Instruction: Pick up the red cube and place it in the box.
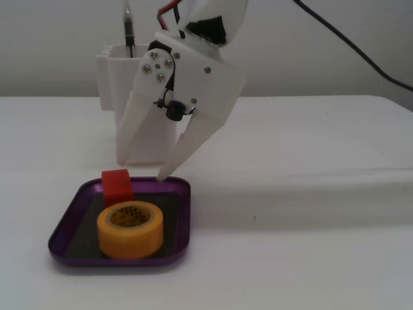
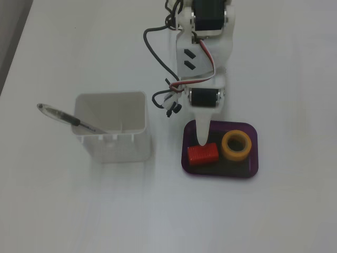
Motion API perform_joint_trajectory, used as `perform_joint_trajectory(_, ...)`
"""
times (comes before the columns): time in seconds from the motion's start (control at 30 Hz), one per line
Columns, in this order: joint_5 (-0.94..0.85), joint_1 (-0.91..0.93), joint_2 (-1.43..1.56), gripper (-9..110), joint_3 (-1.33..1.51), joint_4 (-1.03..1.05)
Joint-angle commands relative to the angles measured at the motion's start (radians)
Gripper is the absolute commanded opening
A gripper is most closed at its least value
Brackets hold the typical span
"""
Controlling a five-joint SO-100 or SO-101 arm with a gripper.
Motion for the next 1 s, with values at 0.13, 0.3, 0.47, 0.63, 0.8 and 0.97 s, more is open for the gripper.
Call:
perform_joint_trajectory(0.13, -0.002, 0.006, 0.049, 13, -0.067, 0.109)
perform_joint_trajectory(0.3, 0.002, 0.002, 0.187, 13, -0.161, 0.31)
perform_joint_trajectory(0.47, -0.008, -0.005, 0.439, 13, -0.153, 0.506)
perform_joint_trajectory(0.63, -0.023, 0.009, 0.739, 13, -0.04, 0.65)
perform_joint_trajectory(0.8, -0.069, 0.011, 1.046, 13, 0.23, 0.66)
perform_joint_trajectory(0.97, -0.064, 0.011, 1.345, 13, 0.568, 0.543)
